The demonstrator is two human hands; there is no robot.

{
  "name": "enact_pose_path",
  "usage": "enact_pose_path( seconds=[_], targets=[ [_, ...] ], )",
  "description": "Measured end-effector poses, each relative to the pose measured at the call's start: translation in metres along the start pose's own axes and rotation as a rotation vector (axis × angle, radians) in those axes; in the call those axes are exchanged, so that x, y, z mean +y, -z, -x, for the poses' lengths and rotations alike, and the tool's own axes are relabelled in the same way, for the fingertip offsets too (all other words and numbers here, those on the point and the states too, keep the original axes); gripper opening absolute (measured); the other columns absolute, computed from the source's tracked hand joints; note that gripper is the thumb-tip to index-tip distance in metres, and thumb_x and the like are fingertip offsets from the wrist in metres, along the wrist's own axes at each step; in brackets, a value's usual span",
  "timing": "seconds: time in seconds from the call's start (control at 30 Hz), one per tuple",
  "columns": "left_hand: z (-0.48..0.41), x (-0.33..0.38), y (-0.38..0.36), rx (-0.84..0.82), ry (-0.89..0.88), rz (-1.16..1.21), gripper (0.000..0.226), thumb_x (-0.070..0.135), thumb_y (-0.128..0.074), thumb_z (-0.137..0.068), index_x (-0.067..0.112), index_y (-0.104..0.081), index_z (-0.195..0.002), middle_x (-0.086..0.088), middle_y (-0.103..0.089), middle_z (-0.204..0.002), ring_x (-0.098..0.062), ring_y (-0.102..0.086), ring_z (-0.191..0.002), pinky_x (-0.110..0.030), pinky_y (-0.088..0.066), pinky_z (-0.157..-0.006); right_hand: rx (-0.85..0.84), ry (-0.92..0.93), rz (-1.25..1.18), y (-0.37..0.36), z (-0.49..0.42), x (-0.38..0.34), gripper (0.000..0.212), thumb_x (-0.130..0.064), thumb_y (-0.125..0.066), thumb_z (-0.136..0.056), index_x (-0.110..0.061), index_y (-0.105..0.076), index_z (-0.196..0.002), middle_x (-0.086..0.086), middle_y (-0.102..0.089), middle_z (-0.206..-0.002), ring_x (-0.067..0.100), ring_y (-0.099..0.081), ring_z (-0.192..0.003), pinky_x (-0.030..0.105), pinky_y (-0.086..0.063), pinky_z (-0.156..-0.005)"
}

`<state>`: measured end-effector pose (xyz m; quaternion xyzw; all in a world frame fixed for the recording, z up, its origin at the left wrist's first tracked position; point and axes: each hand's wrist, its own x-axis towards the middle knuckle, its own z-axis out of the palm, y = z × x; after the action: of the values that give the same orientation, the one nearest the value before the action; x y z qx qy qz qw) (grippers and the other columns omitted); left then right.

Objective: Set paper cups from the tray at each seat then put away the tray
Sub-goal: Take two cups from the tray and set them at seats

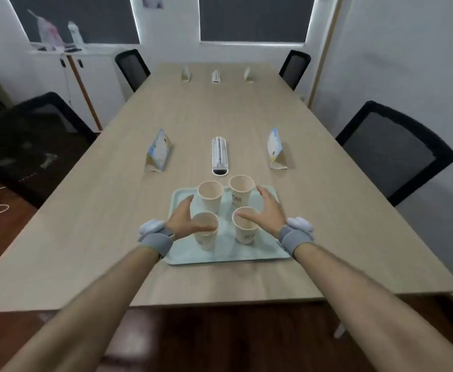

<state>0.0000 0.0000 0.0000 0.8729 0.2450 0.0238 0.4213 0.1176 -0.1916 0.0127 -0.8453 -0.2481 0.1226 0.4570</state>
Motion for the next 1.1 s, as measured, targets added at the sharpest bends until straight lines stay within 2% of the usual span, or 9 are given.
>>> enact_pose_path(
  seconds=[0.13,0.3,0.47,0.53,0.63,0.73,0.87,0.97,1.1],
  targets=[
    [0.009,-0.023,-0.017,0.023,0.049,0.071,0.122,0.027,-0.085,-0.06,0.008,-0.003,-0.148,-0.012,-0.016,-0.157,-0.023,-0.017,-0.145,-0.036,-0.017,-0.119,-0.021,-0.118,-0.022,-0.014,0.012,0.03,0.108,-0.033,-0.085,-0.061,-0.016,-0.02,-0.146,0.005,-0.025,-0.154,0.021,-0.025,-0.141,0.031,-0.022,-0.112],
    [0.013,-0.055,-0.039,0.059,0.111,0.157,0.121,0.023,-0.087,-0.057,0.013,-0.007,-0.147,-0.013,-0.033,-0.149,-0.025,-0.03,-0.138,-0.032,-0.026,-0.11,-0.026,-0.201,-0.052,-0.031,0.022,0.068,0.116,-0.033,-0.088,-0.055,-0.017,-0.018,-0.146,0.004,-0.025,-0.154,0.02,-0.024,-0.141,0.031,-0.022,-0.113],
    [0.004,-0.063,-0.053,0.098,0.131,0.242,0.106,0.018,-0.088,-0.056,0.013,-0.023,-0.14,-0.012,-0.046,-0.137,-0.025,-0.04,-0.13,-0.028,-0.031,-0.103,-0.006,-0.242,-0.127,-0.041,0.012,0.078,0.102,-0.02,-0.089,-0.054,-0.01,-0.032,-0.139,0.007,-0.044,-0.143,0.021,-0.039,-0.133,0.032,-0.033,-0.11],
    [-0.001,-0.062,-0.057,0.123,0.111,0.28,0.096,0.016,-0.088,-0.054,0.014,-0.033,-0.132,-0.007,-0.051,-0.127,-0.023,-0.045,-0.123,-0.026,-0.033,-0.097,0.015,-0.256,-0.18,-0.045,0.007,0.078,0.093,-0.017,-0.089,-0.055,-0.011,-0.039,-0.133,0.007,-0.051,-0.136,0.021,-0.045,-0.127,0.025,-0.036,-0.103],
    [-0.004,-0.058,-0.062,0.165,0.105,0.34,0.084,0.024,-0.087,-0.049,0.018,-0.043,-0.12,0.002,-0.055,-0.112,-0.019,-0.051,-0.108,-0.025,-0.036,-0.088,0.053,-0.284,-0.233,-0.051,0.002,0.077,0.084,-0.014,-0.088,-0.055,-0.013,-0.045,-0.127,0.005,-0.056,-0.126,0.018,-0.05,-0.117,0.019,-0.036,-0.091],
    [-0.006,-0.052,-0.067,0.224,0.099,0.377,0.077,0.03,-0.081,-0.047,0.017,-0.046,-0.115,0.001,-0.057,-0.105,-0.018,-0.053,-0.098,-0.026,-0.038,-0.081,0.068,-0.303,-0.259,-0.055,-0.002,0.076,0.078,-0.014,-0.087,-0.057,-0.012,-0.047,-0.124,0.006,-0.059,-0.121,0.013,-0.05,-0.105,0.017,-0.037,-0.087],
    [-0.006,-0.047,-0.073,0.276,0.091,0.397,0.072,0.029,-0.078,-0.049,0.014,-0.047,-0.112,0.001,-0.057,-0.102,-0.018,-0.054,-0.094,-0.026,-0.039,-0.077,0.104,-0.29,-0.262,-0.058,-0.003,0.075,0.069,-0.017,-0.087,-0.058,-0.01,-0.051,-0.117,0.009,-0.061,-0.115,0.02,-0.054,-0.105,0.022,-0.041,-0.086],
    [-0.01,-0.041,-0.071,0.26,0.056,0.394,0.071,0.029,-0.08,-0.05,0.016,-0.047,-0.112,0.002,-0.056,-0.102,-0.018,-0.054,-0.094,-0.025,-0.039,-0.077,0.145,-0.281,-0.291,-0.052,-0.001,0.07,0.069,-0.019,-0.087,-0.058,-0.011,-0.051,-0.116,0.004,-0.06,-0.11,0.015,-0.052,-0.099,0.022,-0.042,-0.086],
    [-0.021,-0.024,-0.066,0.215,-0.05,0.381,0.065,0.021,-0.085,-0.056,0.02,-0.046,-0.108,0.007,-0.055,-0.098,-0.016,-0.054,-0.094,-0.015,-0.039,-0.071,0.233,-0.271,-0.36,-0.033,0.002,0.064,0.068,-0.017,-0.087,-0.058,-0.012,-0.051,-0.115,-0.001,-0.059,-0.106,0.012,-0.053,-0.097,0.02,-0.041,-0.081]
  ],
)
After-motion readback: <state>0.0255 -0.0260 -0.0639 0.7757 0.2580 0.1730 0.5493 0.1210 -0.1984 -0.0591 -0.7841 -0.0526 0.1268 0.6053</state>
